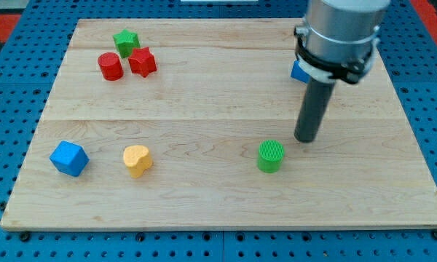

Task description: Slightly move the green circle towards left

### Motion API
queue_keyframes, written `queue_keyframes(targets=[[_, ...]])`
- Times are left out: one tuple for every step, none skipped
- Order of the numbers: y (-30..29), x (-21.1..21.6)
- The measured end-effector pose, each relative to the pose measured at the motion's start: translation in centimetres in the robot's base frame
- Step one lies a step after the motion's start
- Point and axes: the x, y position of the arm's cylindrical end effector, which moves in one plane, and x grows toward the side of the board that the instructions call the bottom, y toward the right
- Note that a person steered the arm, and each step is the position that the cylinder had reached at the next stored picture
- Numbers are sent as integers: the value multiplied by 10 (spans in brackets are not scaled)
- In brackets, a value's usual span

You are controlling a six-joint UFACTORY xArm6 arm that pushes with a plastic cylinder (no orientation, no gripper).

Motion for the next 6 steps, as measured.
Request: queue_keyframes(targets=[[9,23],[10,23],[-6,23],[-87,23],[-130,23],[-120,54]])
